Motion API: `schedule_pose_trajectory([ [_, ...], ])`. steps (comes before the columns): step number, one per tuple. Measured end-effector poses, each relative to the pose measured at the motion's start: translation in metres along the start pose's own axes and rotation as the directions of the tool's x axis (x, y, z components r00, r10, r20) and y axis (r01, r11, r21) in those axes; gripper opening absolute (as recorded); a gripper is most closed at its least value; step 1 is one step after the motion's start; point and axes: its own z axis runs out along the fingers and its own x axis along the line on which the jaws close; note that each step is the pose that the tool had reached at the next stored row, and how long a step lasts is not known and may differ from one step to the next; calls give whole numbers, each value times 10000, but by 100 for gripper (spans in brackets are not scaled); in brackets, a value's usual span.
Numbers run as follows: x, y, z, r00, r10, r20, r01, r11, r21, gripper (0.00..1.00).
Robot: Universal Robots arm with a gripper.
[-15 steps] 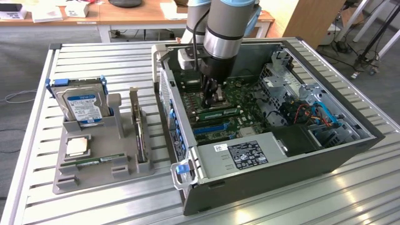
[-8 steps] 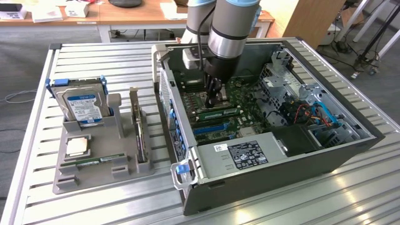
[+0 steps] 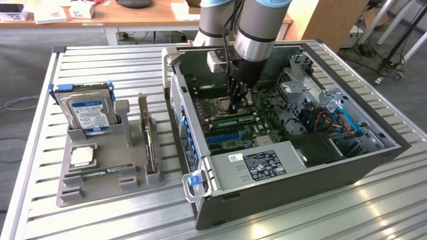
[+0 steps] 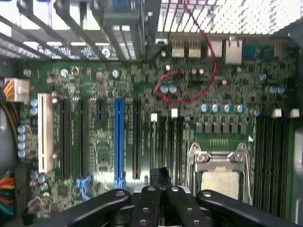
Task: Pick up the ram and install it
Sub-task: 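Press down the ram until it locks into place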
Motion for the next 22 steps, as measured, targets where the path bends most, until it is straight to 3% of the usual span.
schedule_pose_trajectory([
  [10,-2,-271,-6,10000,-1,0,1,10000,-6,11],
  [22,-3,-315,-5,10000,0,1,0,10000,-8,11],
])
